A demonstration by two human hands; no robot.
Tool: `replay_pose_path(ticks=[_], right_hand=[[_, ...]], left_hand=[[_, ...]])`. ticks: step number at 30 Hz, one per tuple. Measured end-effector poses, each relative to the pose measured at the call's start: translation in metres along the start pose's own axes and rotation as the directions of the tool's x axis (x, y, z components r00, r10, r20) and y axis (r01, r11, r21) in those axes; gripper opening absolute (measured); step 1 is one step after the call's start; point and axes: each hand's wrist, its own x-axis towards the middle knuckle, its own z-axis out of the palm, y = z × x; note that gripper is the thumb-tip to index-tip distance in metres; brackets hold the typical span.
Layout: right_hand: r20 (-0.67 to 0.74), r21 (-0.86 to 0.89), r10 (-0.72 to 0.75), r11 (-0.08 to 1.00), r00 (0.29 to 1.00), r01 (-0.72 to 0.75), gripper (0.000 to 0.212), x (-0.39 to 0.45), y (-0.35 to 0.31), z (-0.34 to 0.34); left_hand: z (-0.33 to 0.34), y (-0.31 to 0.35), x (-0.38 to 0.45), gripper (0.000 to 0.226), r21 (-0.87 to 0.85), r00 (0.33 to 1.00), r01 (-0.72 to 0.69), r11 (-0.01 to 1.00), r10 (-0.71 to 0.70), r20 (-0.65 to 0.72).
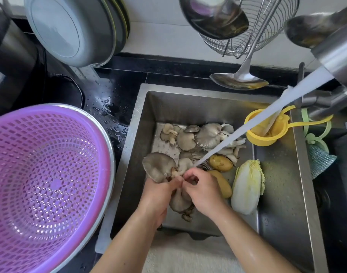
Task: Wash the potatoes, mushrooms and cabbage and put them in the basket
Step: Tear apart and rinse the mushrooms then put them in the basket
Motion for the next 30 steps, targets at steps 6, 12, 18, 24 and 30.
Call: replay_pose_path(ticks=[6,12,18,24,30], right_hand=[[0.133,-0.381,-0.162,0.902,0.978,0.201,0.015,-0.001,-0.002,-0.001],[0.412,-0.623,-0.225,0.638,0.883,0.453,0.014,0.010,-0.008,-0.030],[0.269,-0.166,0.112,0.984,0.957,-0.069,0.008,0.016,0.005,-0.044],[0.218,0.083,0.185,0.975,0.958,-0.207,0.016,0.011,0.011,-0.033],[0.231,0.035,0.105,0.993,0.967,-0.116,0.017,0.002,0.000,-0.019]], left_hand=[[-0.017,0.001,0.006,0.022,0.142,0.997,-0.046,0.989,0.037,0.067],[-0.030,-0.001,0.012,0.017,0.474,0.994,-0.110,0.874,0.091,0.062],[-0.038,0.000,0.017,0.017,0.122,0.995,0.080,0.989,-0.087,0.058],[-0.032,0.003,0.012,0.013,-0.078,0.996,0.080,0.994,-0.077,0.034],[-0.019,-0.001,0.003,0.005,0.076,0.973,0.037,0.996,-0.053,0.225]])
